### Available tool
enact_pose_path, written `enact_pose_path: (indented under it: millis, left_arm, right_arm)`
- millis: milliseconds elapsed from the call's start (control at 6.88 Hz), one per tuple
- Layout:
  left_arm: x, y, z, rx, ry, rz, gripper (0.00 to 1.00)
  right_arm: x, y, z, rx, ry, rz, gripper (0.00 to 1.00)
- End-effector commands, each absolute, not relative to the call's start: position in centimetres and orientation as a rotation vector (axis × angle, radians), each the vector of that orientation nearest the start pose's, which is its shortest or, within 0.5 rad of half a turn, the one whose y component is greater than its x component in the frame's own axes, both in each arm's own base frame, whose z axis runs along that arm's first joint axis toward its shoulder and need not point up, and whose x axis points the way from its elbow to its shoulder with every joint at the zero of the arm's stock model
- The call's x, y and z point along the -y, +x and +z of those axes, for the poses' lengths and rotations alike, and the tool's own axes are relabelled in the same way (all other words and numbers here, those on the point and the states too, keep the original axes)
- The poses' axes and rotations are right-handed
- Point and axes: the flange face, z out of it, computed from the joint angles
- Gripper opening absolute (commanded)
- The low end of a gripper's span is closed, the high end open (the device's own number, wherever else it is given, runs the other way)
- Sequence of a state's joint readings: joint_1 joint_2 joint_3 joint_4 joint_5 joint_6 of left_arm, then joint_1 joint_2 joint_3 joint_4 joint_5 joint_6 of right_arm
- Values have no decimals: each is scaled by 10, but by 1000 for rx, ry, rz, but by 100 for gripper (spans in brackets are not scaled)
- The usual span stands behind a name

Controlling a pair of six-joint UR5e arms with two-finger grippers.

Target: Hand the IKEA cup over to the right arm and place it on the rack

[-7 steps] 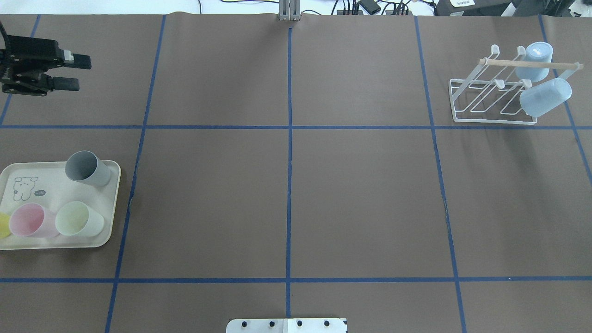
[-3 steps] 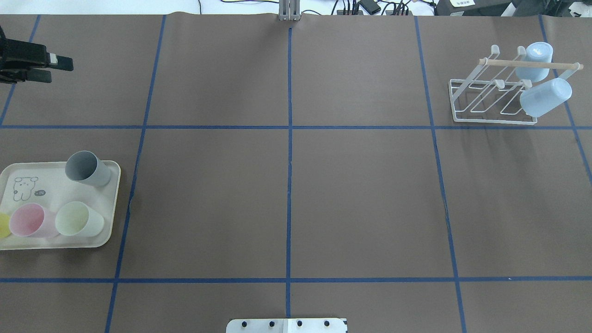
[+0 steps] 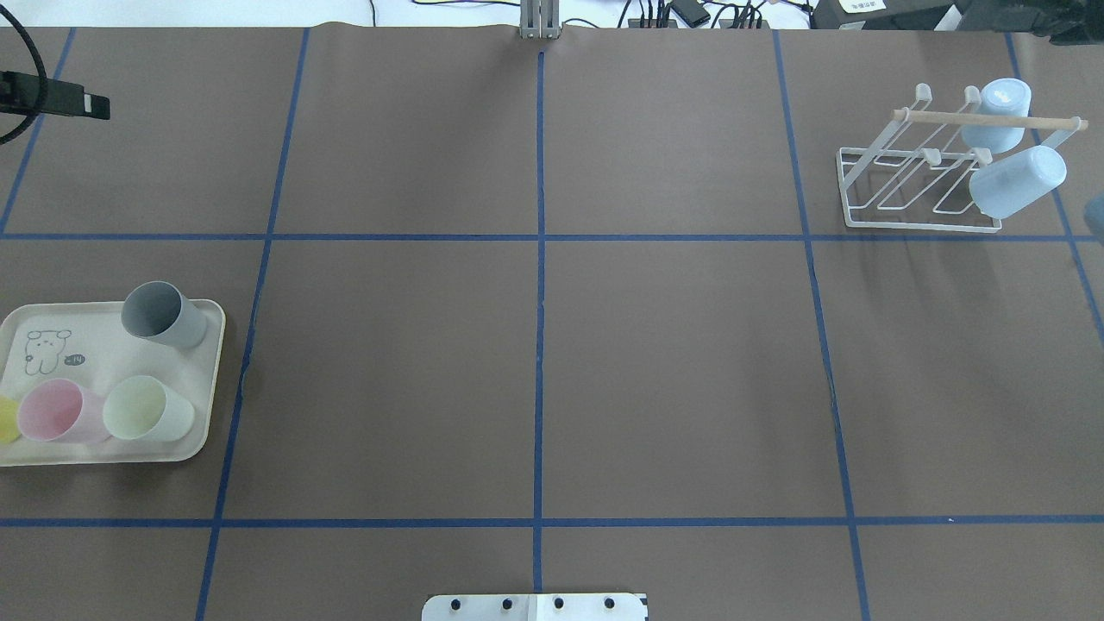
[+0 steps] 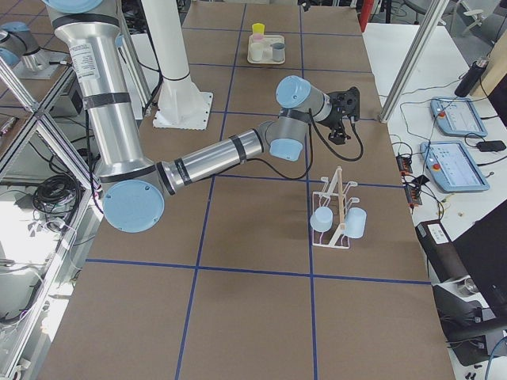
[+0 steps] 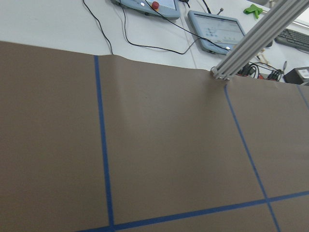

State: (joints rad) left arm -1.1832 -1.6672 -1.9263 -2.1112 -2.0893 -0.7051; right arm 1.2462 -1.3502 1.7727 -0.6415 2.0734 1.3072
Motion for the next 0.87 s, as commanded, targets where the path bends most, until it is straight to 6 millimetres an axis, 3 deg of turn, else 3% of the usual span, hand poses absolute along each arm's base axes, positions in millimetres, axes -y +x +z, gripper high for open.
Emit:
enact_pose_path:
  millis: [0, 291, 436, 727]
  left_arm:
    - [492, 122, 459, -739, 503, 201, 100]
    - [482, 148, 474, -821, 387, 300, 100]
    - [479, 170, 490, -824, 351, 329, 100]
    - [462, 224, 494, -834, 300, 418, 100]
  right_arm:
    - [552, -107, 333, 1284, 572, 492, 100]
    - [550, -117, 329, 1300, 556, 482, 100]
    - [547, -122, 327, 1324, 558, 472, 100]
    - [544, -125, 324, 1351, 551, 484, 100]
